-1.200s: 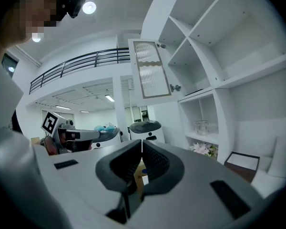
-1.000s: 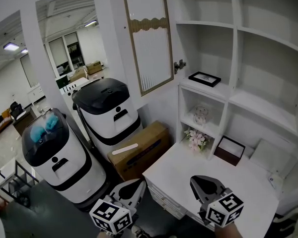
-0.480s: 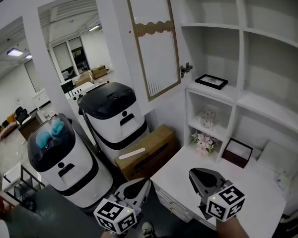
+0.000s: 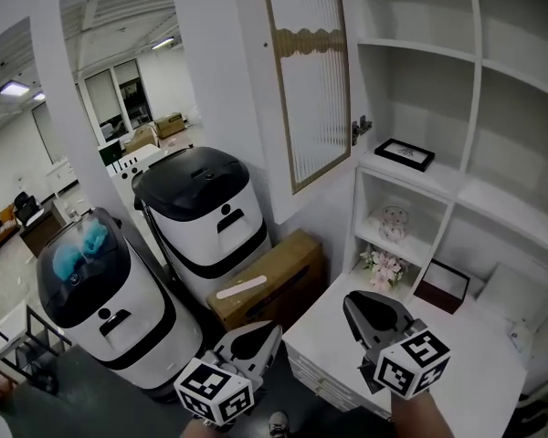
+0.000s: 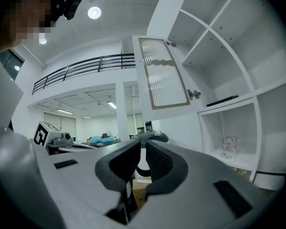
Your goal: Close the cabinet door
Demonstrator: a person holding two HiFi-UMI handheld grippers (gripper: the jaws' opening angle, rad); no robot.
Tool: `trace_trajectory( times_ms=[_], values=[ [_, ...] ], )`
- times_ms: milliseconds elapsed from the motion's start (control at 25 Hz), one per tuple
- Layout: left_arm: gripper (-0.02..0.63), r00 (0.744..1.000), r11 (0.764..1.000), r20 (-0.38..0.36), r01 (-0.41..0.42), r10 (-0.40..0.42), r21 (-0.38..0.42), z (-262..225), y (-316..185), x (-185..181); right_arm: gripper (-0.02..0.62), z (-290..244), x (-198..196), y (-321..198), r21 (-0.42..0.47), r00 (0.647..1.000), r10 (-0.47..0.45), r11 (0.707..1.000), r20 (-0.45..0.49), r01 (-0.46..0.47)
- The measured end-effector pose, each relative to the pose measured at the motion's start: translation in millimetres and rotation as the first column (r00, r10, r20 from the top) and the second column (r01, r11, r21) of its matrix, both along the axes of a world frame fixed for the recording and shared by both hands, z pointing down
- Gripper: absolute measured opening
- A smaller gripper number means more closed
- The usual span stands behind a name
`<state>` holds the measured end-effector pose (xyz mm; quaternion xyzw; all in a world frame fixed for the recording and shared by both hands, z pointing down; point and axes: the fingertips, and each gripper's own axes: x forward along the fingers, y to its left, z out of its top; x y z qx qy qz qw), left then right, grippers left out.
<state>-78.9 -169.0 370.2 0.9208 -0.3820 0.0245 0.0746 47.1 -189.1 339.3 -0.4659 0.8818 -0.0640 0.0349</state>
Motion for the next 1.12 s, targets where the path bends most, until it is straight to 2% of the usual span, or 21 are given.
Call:
trace_trajectory(
  times_ms=[120,200,400,640,880,1120],
  values=[
    [0.005,1.000,1.000,-0.006,-0.011,0.011,-0.007,1.6,-16.9,-14.5,0.022,-7.9,-16.1,-19.3,0.012,1.000,0.020,1.000,0.003,-0.021],
    [0.005,1.000,1.000,-0.016,-0.018,0.018,-0.009,2.6,-27.5,-22.3,0.078,-9.3,-27.7,-32.6,0.013,1.000,0.025,1.000,-0.006,-0.025],
    [0.005,0.998,0.999,-0.037,-0.041,0.040,-0.009,4.9,-50.0,-38.2,0.098,-18.8,-53.8,-62.8,0.037,0.998,0.063,0.997,-0.032,-0.062],
    [0.005,0.996,0.997,-0.053,-0.074,0.072,-0.033,13.8,-72.9,-51.7,0.122,-30.9,-76.0,-100.7,0.094,0.983,0.154,0.985,-0.096,-0.145],
    [0.005,0.993,0.993,-0.044,-0.112,0.110,-0.036,16.4,-89.0,-67.2,0.147,-39.9,-89.7,-128.0,0.131,0.966,0.233,0.967,-0.113,-0.218],
    [0.005,0.984,0.984,-0.035,-0.178,0.177,-0.024,15.0,-95.0,-73.2,0.172,-51.2,-96.6,-144.2,0.201,0.918,0.351,0.928,-0.184,-0.315]
  ],
)
